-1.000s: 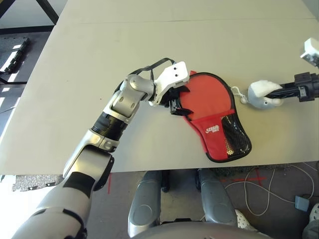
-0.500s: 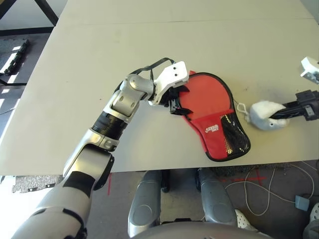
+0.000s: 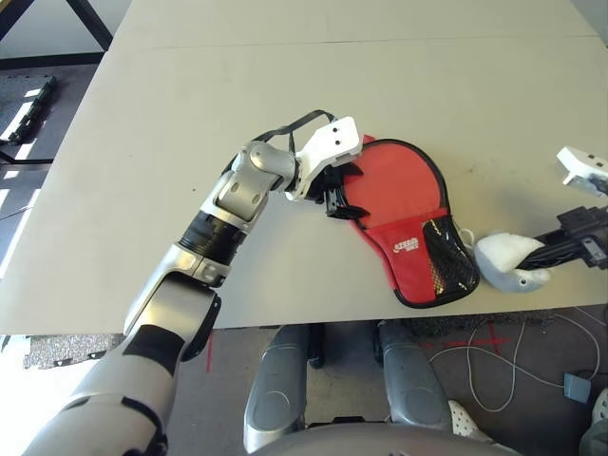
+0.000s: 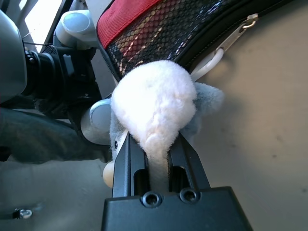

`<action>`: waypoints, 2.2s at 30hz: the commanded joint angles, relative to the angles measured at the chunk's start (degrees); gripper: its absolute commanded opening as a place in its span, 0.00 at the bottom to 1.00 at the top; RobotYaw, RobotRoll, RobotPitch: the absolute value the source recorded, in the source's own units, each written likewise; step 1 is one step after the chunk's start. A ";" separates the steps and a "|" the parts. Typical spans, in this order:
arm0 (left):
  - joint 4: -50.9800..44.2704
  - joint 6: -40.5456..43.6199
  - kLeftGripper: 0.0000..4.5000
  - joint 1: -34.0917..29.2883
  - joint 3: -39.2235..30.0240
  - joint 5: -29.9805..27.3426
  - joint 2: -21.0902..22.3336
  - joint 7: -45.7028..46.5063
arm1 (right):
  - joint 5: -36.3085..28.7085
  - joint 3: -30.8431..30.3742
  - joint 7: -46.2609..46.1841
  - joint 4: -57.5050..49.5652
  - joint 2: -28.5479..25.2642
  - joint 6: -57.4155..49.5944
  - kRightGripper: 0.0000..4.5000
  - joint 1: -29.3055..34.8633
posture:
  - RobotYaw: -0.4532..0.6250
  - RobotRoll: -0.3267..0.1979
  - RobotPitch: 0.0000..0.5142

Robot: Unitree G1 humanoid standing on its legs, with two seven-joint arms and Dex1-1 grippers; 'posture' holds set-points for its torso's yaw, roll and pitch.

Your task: Store the ping-pong paddle in its case and zip it.

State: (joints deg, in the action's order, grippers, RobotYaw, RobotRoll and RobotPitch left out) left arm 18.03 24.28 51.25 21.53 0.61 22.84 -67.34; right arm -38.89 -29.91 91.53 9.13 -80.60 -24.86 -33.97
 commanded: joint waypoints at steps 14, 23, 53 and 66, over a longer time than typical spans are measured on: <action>4.42 1.20 1.00 -2.97 4.45 3.00 0.16 -0.45 | 3.43 2.34 0.97 1.63 0.27 -2.71 0.34 -1.74 | 0.34 0.62 0.60; 0.13 2.04 1.00 -4.12 1.56 0.74 2.21 -0.81 | 6.26 3.13 0.97 15.84 2.06 -1.58 0.98 -11.06 | 0.34 0.62 0.59; -20.31 1.82 1.00 -20.83 -45.83 -20.58 0.04 43.41 | 19.42 45.65 -49.99 52.14 32.75 36.23 0.99 -16.34 | 0.38 0.62 0.53; -12.72 -7.64 1.00 -24.15 -48.08 -18.90 1.55 51.33 | 19.61 50.98 -60.94 59.02 34.58 38.32 0.99 -17.26 | 0.40 0.62 0.52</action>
State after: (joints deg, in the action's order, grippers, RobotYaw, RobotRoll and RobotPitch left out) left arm 4.37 17.12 28.27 -26.78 -18.29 23.95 -16.18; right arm -19.43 19.91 31.00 66.88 -46.12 14.10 -51.03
